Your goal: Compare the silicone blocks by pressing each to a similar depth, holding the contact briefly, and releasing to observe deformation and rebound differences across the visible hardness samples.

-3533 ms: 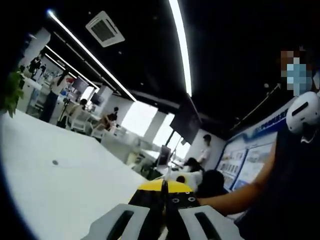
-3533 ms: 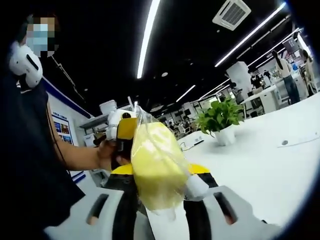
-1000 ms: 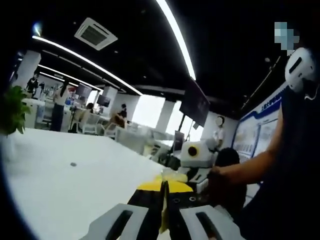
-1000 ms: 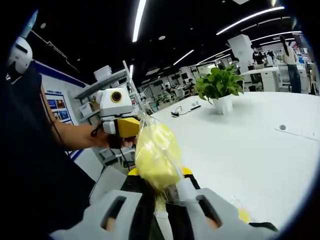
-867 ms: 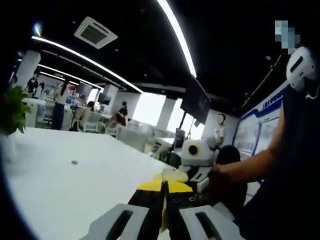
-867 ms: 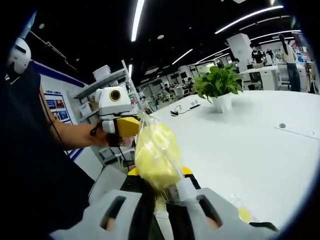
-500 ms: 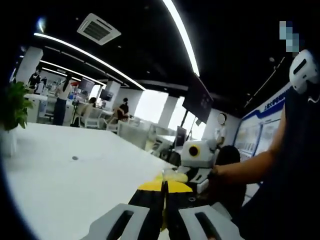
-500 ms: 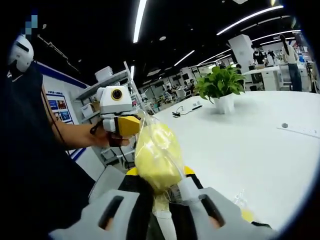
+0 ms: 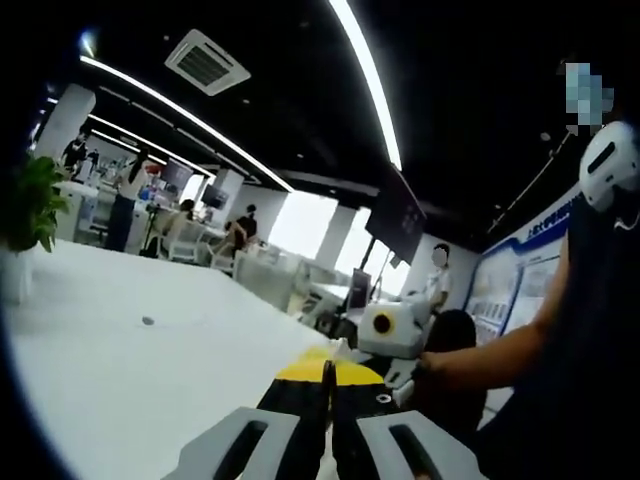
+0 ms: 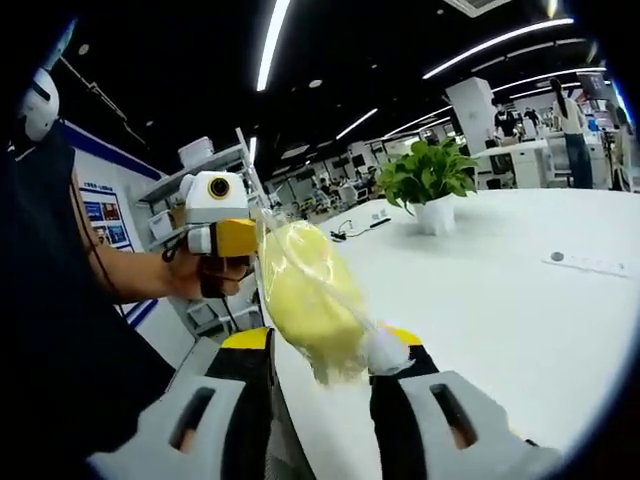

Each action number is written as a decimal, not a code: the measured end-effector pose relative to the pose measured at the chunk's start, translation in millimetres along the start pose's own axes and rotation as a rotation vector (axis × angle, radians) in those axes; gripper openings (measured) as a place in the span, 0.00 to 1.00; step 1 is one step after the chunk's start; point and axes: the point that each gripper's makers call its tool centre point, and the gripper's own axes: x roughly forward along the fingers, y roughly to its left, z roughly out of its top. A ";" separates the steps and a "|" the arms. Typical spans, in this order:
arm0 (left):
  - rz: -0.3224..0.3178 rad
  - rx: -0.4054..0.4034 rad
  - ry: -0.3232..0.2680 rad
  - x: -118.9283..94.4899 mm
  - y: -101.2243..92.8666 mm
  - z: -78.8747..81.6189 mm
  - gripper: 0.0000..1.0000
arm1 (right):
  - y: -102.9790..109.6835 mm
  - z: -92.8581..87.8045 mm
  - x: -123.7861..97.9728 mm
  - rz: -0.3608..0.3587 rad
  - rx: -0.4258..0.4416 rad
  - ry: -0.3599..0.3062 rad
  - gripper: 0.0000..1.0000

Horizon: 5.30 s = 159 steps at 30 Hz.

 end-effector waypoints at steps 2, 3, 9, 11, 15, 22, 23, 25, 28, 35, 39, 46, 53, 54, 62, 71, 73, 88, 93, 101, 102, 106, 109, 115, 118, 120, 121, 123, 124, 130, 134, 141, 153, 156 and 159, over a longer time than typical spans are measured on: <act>0.005 -0.005 -0.006 -0.2 2.0 1.6 0.00 | 0.0 1.4 -0.5 0.001 0.018 -0.008 0.41; 0.008 -0.006 -0.009 -0.1 2.3 2.1 0.00 | -0.6 2.0 -0.7 -0.004 0.021 -0.012 0.48; 0.013 -0.009 -0.010 0.9 4.8 3.5 0.00 | -14.6 3.5 -6.0 -0.072 -0.052 -0.017 0.64; 0.013 -0.011 -0.011 1.1 4.7 4.0 0.00 | -18.9 8.3 -8.4 -0.091 -0.063 -0.034 0.71; 0.016 -0.013 -0.010 0.7 5.4 4.0 0.00 | -22.0 15.7 -13.2 -0.105 -0.055 -0.053 0.86; 0.027 -0.026 -0.017 -3.2 8.6 6.2 0.00 | -30.4 22.6 -22.6 -0.148 -0.045 -0.079 0.96; 0.027 -0.027 -0.018 -3.5 8.8 6.5 0.00 | -31.5 22.8 -23.9 -0.151 -0.046 -0.078 0.96; 0.030 -0.035 -0.027 -5.0 10.3 9.4 0.00 | -33.2 23.4 -26.4 -0.162 -0.042 -0.078 0.96; 0.034 -0.054 -0.037 -6.0 12.8 12.2 0.00 | -38.8 22.6 -32.3 -0.191 -0.047 -0.072 0.96; 0.077 -0.096 -0.027 -11.7 27.5 7.8 0.00 | -56.8 18.1 -56.9 -0.292 -0.070 -0.072 0.96; 0.105 -0.141 -0.029 -17.6 38.1 4.0 0.00 | -67.6 8.8 -76.5 -0.354 -0.066 -0.072 0.96; 0.135 -0.190 -0.022 -24.7 48.4 -1.3 0.00 | -78.2 -9.2 -104.3 -0.429 -0.045 -0.061 0.96; 0.193 -0.256 -0.027 -35.4 64.7 -13.1 0.00 | -89.0 -33.3 -133.7 -0.541 -0.066 -0.030 0.96; 0.198 -0.261 -0.027 -36.5 66.4 -14.9 0.00 | -89.1 -34.7 -136.0 -0.549 -0.076 -0.034 0.96; 0.233 -0.360 -0.034 -40.5 78.6 -29.8 0.00 | -91.2 -52.8 -148.3 -0.578 -0.075 -0.039 0.96; 0.262 -0.393 0.021 -37.0 99.1 -73.1 0.00 | -92.7 -62.0 -158.4 -0.606 -0.043 -0.034 0.96; 0.272 -0.420 0.033 -36.7 103.5 -80.5 0.00 | -91.7 -64.7 -159.5 -0.607 -0.047 -0.025 0.96; 0.341 -0.604 0.023 -38.6 135.1 -113.2 0.00 | -86.8 -80.2 -163.5 -0.620 -0.011 0.006 0.96; 0.420 -0.534 0.044 -44.9 156.0 -120.6 0.00 | -86.5 -81.0 -164.0 -0.623 -0.009 0.006 0.96; 0.457 -0.307 0.117 -49.5 178.8 -132.2 0.00 | -89.1 -81.0 -168.7 -0.639 0.007 0.004 0.96; 0.452 -0.296 0.125 -48.9 179.4 -132.9 0.00 | -89.2 -81.6 -169.0 -0.639 0.009 0.005 0.96; 0.453 -0.255 0.181 -50.2 183.8 -141.3 0.00 | -89.6 -84.4 -169.7 -0.641 0.017 0.009 0.96; 0.477 -0.148 0.289 -56.3 188.9 -156.3 0.00 | -90.4 -86.2 -169.9 -0.642 0.025 0.010 0.96; 0.450 -0.067 0.345 -58.3 192.5 -163.2 0.00 | -89.5 -85.8 -170.9 -0.649 0.030 0.008 0.96; 0.445 -0.027 0.385 -59.5 196.6 -167.9 0.00 | -90.2 -87.6 -172.0 -0.652 0.034 0.012 0.96; 0.460 0.015 0.436 -62.7 202.0 -173.6 0.00 | -90.7 -89.3 -172.5 -0.653 0.038 0.018 0.96; 0.467 0.053 0.478 -65.3 206.1 -178.1 0.00 | -90.8 -89.8 -172.7 -0.654 0.041 0.020 0.96; 0.472 0.088 0.539 -67.3 210.6 -185.5 0.00 | -91.1 -90.6 -172.9 -0.651 0.039 0.027 0.96; 0.455 0.078 0.515 -62.6 209.8 -183.6 0.00 | -91.0 -90.5 -173.0 -0.651 0.038 0.028 0.96; 0.445 0.118 0.536 -58.6 213.0 -183.3 0.00 | -93.2 -87.1 -175.0 -0.654 0.036 0.027 0.96; 0.465 0.091 0.537 -61.0 217.9 -185.3 0.00 | -94.4 -88.7 -174.6 -0.652 0.037 0.035 0.96; 0.554 0.073 0.505 -70.1 231.4 -178.3 0.18 | -95.8 -89.2 -172.2 -0.646 0.040 0.035 0.96; 0.613 -0.011 0.389 -91.3 232.8 -153.8 0.76 | -100.4 -92.1 -170.6 -0.646 0.059 0.047 0.96; 0.610 -0.010 0.376 -92.0 229.7 -148.1 0.83 | -99.5 -92.8 -168.5 -0.644 0.062 0.052 0.96; 0.615 0.014 0.377 -95.3 226.9 -146.6 0.92 | -99.8 -92.2 -166.6 -0.641 0.059 0.055 0.96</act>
